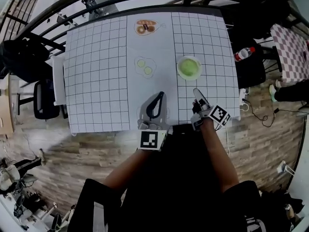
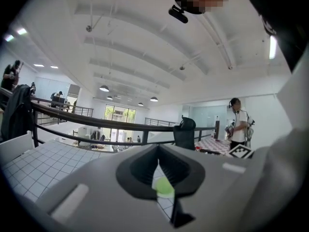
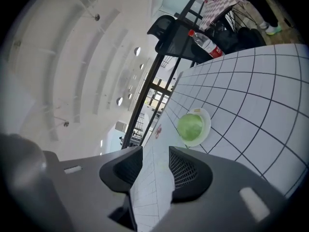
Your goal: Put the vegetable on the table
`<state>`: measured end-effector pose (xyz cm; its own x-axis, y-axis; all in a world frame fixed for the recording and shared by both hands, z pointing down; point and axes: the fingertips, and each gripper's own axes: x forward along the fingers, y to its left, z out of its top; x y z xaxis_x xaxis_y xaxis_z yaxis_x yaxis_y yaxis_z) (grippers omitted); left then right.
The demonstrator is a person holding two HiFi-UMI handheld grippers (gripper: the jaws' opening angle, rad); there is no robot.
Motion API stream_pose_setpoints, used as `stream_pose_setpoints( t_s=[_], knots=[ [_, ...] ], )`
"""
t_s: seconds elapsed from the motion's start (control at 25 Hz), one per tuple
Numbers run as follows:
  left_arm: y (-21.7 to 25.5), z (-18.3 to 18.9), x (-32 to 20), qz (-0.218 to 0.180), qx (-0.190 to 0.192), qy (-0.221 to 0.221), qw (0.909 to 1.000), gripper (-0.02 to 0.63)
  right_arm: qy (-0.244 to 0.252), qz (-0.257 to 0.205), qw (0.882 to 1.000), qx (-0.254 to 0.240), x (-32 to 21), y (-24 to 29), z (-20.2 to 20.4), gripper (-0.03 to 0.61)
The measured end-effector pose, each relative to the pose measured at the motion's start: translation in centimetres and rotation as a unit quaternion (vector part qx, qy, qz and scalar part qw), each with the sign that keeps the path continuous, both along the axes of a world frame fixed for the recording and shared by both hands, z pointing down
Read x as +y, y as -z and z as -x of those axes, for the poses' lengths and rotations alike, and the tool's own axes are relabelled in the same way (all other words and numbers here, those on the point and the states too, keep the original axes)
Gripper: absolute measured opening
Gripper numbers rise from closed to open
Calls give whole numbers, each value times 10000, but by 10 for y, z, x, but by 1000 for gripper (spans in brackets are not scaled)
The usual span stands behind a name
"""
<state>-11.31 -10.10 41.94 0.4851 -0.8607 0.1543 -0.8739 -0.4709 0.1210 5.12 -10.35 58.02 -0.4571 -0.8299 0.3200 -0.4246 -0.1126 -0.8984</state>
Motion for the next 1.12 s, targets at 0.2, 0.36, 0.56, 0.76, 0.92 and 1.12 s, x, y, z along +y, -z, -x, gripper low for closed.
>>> stream_pose_setpoints(
  t_s=[0.2, 0.36, 0.56, 0.76, 0.92, 1.12],
  knots=[
    [6, 8, 17, -64, 167, -9, 9998, 8, 238, -191, 9994, 170, 21, 31, 25, 153],
    [5, 14, 29, -83, 211, -28, 9997, 8, 395, -360, 9972, 525, 36, 55, 42, 152],
    [5, 18, 43, -69, 306, -8, 9995, 8, 359, -453, 9949, 823, 52, 78, 44, 153],
    [18, 8, 52, -255, 241, 17, 9994, 8, 497, -733, 9886, 1217, 59, 99, 33, 147],
    [26, -7, 62, -290, 271, 248, 9989, 8, 679, -1062, 9758, 1789, 65, 114, 13, 127],
    [33, -48, 90, -417, 40, 222, 9989, 8, 578, -1635, 9589, 2247, 88, 155, -19, 100]
  ],
)
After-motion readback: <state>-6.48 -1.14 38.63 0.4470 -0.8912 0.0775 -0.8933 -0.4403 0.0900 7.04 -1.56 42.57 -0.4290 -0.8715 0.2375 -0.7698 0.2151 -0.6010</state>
